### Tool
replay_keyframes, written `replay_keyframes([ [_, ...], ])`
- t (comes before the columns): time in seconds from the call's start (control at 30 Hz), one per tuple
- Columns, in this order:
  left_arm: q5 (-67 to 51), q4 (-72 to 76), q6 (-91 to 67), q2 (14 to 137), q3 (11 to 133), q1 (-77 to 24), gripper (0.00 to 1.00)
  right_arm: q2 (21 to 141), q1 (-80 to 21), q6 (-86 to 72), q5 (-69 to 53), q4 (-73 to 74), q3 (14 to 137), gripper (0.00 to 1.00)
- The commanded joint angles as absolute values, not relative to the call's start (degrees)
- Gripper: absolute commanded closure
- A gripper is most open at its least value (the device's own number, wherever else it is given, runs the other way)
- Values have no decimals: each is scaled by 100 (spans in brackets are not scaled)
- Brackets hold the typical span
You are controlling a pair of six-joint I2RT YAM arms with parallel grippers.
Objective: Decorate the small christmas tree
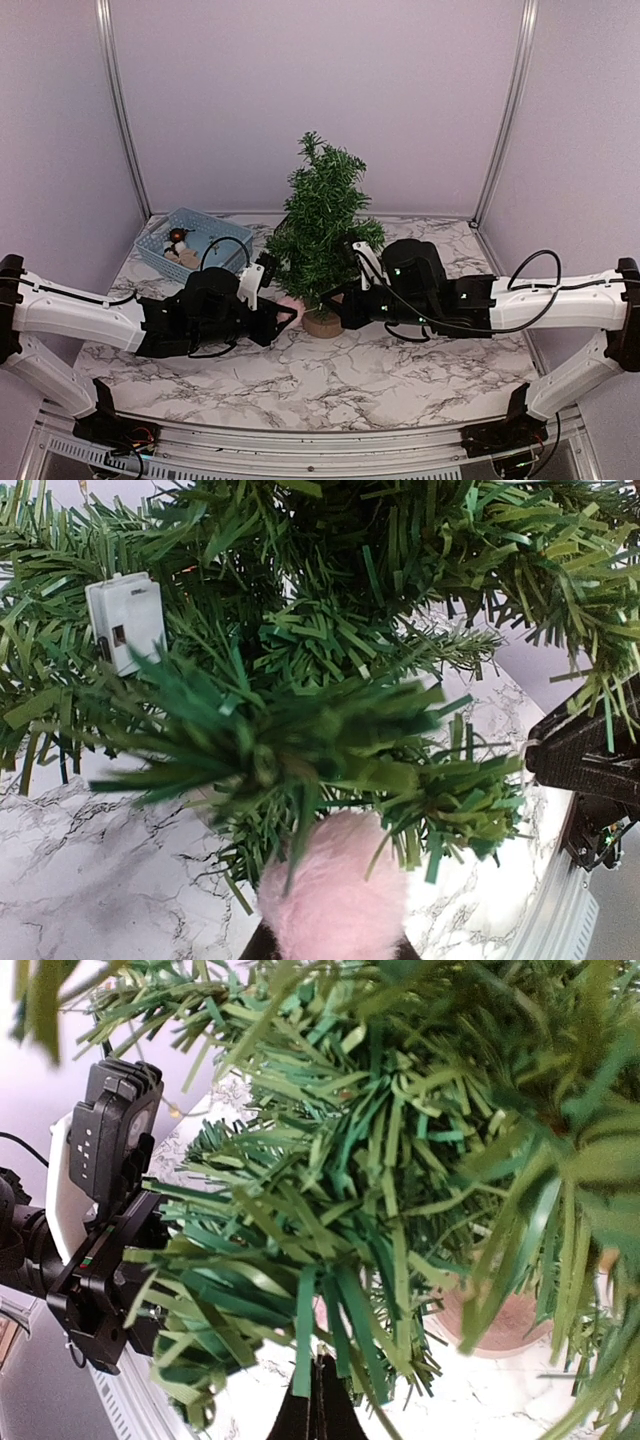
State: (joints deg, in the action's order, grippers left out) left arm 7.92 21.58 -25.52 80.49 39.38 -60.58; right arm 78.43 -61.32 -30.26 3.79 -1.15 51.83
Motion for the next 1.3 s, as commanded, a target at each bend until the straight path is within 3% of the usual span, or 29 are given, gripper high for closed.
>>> replay_keyframes([
  [0.0,747,2241,-2538,8119,3968,-6029,100,7746,-6083,-3210,575,-188,5099,100],
  [1.03,748,2232,-2629,8386,3964,-6029,100,7950,-6091,-3095,694,-182,4888,100],
  [1.27,787,2241,-2652,8218,3933,-6029,81,7798,-6100,-3018,577,-304,4889,96],
])
